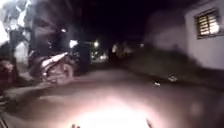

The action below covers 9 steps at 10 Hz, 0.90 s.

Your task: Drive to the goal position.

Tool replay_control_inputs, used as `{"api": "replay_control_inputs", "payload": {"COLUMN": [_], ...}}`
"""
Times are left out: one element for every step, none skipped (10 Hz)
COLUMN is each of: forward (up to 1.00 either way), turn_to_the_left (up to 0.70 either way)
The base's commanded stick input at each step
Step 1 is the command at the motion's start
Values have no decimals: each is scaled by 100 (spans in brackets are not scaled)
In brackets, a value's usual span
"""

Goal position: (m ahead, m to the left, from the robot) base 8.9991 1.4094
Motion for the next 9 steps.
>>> {"api": "replay_control_inputs", "payload": {"forward": [100, 100, 100, 100, 100, 100, 100, 100, 100], "turn_to_the_left": [27, 18, 7, 0, 0, 0, 0, 0, 0]}}
